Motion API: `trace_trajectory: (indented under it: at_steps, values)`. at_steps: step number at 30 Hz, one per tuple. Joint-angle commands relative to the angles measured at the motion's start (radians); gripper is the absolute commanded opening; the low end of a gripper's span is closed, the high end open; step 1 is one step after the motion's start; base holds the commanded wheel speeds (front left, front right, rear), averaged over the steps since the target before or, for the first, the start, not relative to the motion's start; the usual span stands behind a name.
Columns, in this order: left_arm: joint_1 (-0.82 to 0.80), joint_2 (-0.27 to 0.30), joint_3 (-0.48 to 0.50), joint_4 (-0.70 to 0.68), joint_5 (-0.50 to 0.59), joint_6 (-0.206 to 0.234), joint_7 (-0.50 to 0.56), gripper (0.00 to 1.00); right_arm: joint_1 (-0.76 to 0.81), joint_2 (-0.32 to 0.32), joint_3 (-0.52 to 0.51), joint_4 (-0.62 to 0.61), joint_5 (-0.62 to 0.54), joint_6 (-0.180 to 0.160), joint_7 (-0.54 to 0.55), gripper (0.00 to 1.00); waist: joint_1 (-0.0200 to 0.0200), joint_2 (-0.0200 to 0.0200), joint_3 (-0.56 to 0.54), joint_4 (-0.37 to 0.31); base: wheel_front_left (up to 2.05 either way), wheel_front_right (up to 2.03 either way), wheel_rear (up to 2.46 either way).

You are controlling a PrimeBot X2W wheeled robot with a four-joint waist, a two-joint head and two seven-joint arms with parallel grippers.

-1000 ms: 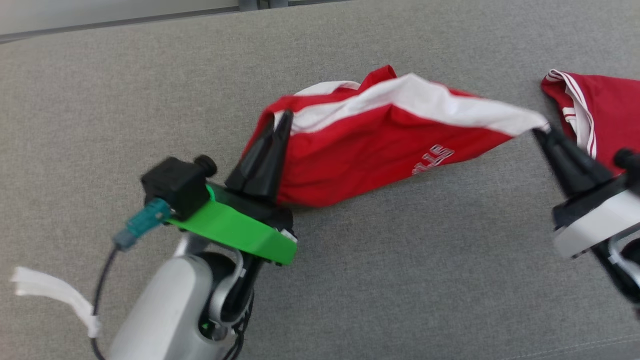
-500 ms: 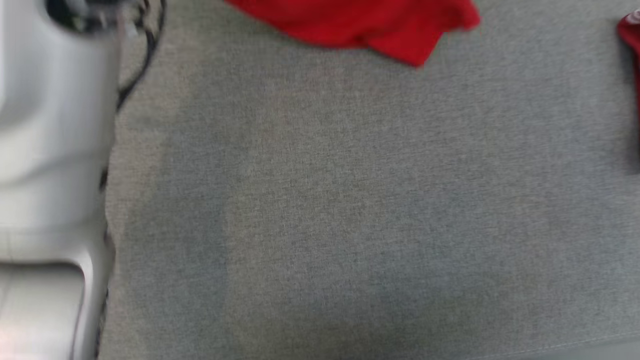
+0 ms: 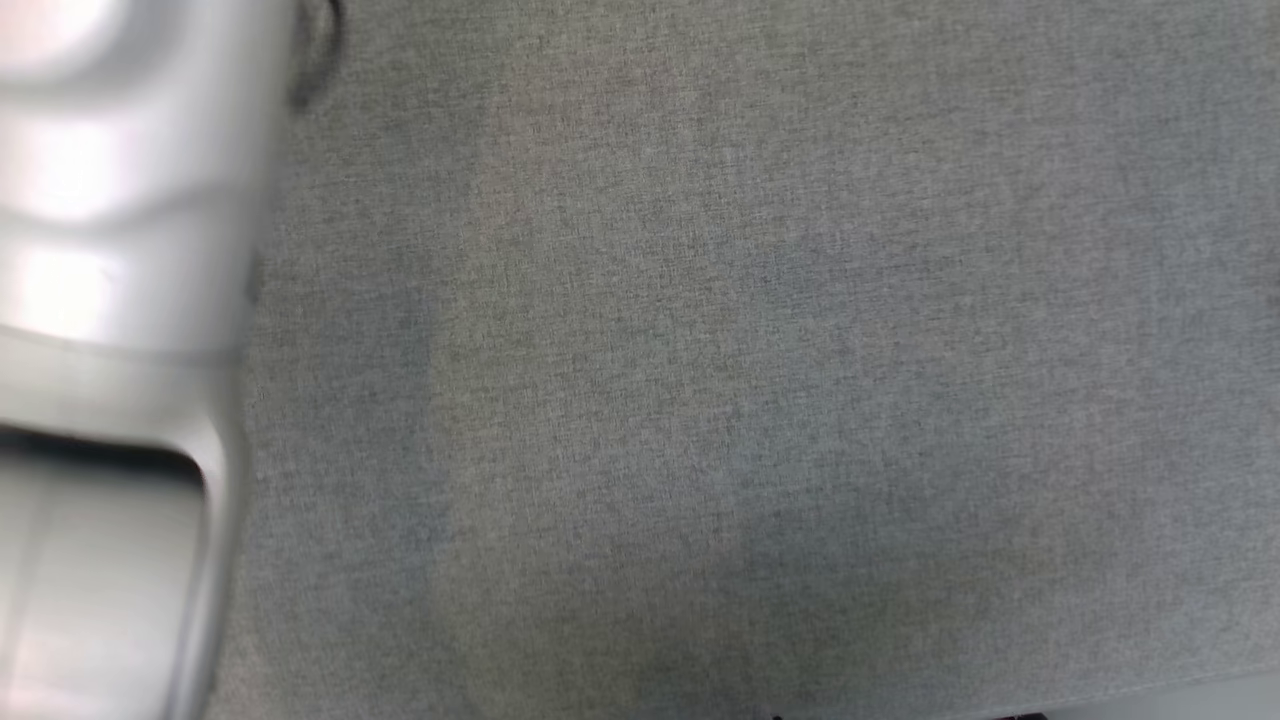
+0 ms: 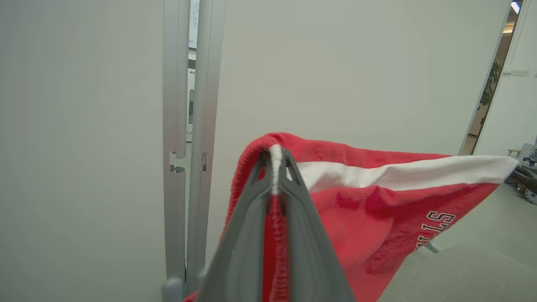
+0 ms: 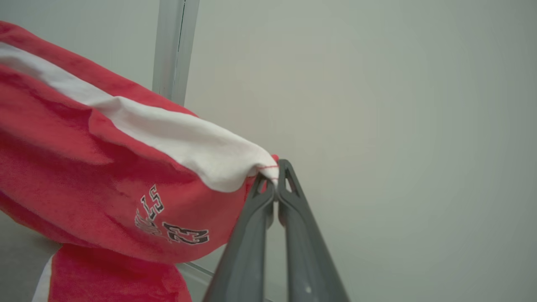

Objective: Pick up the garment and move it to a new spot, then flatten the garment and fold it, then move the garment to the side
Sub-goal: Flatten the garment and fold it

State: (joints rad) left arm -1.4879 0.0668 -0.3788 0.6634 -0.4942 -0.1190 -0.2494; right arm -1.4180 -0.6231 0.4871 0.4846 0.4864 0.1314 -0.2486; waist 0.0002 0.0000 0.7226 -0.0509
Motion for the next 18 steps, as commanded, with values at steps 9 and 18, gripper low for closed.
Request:
trace_trajectory:
  at_steps: [9, 18]
  values:
    - [0.766, 0.047, -0.009, -0.332, -0.021, -0.012, -0.016, 0.0, 0.756, 0.014, -0.19, -0.314, 0.004, -0.001, -0.017, 0.0, -0.0002, 0.0, -0.287, -0.012, 0.0, 0.0, 0.0]
    - [1.443, 0.047, 0.069, -0.593, -0.031, 0.036, -0.016, 0.0, 1.316, 0.053, -0.221, -0.479, -0.048, -0.002, -0.017, 0.0, -0.0002, 0.0, -0.49, -0.023, 0.0, 0.0, 0.0]
